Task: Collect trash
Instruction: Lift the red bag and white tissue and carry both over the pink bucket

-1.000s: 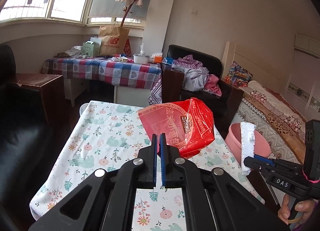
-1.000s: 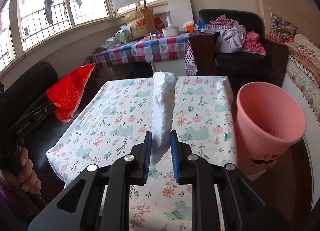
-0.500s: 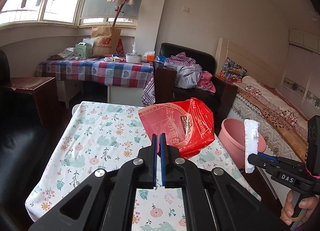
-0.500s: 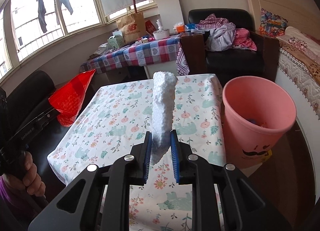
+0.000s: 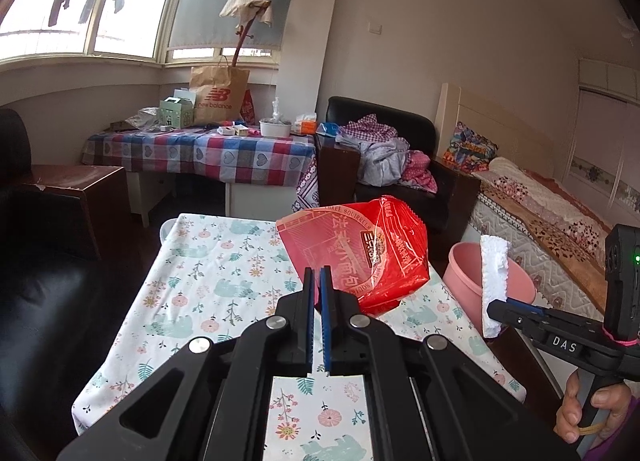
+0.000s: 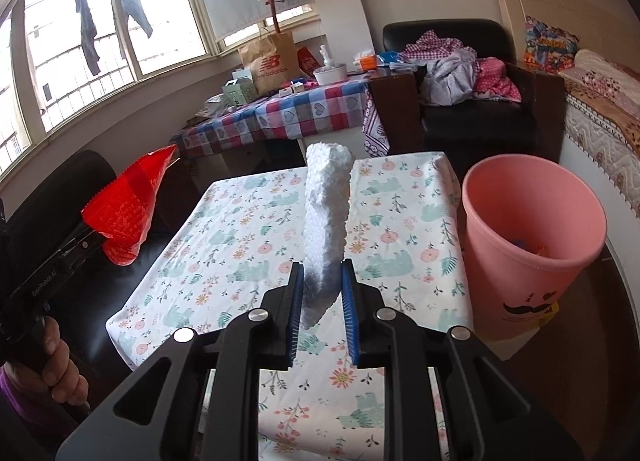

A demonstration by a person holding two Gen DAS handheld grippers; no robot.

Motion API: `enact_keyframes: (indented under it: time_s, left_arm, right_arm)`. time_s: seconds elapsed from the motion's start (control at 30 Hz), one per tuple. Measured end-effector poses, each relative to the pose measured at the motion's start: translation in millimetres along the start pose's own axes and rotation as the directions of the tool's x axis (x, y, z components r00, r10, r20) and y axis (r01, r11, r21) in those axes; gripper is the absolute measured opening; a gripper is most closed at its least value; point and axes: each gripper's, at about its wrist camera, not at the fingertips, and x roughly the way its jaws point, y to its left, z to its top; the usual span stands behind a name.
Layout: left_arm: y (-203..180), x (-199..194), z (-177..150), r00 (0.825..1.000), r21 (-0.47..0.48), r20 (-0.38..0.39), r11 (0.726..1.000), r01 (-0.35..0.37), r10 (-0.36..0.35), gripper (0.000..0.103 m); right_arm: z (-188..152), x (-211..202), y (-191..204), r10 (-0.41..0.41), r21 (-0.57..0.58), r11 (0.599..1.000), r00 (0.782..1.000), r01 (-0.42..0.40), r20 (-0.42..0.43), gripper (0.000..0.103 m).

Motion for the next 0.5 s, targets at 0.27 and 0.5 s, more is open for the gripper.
enact_keyframes:
  time_s: [0.27, 0.5]
  left_arm:
    - [11, -24, -7, 0.999, -0.008, 0.034, 1.000, 0.022, -0.021, 0.002]
    - [8, -56, -2, 0.992, 0.014, 0.113, 0.998, 0.061, -0.062, 0.002]
  right_arm:
    - [-5, -20, 13, -0.019, 0.000, 1.000, 0.999, 0.019, 0.036, 0.019]
    - [-8, -62, 23, -0.044, -0.003, 0.999, 0.991, 0.045, 0.125, 0.019]
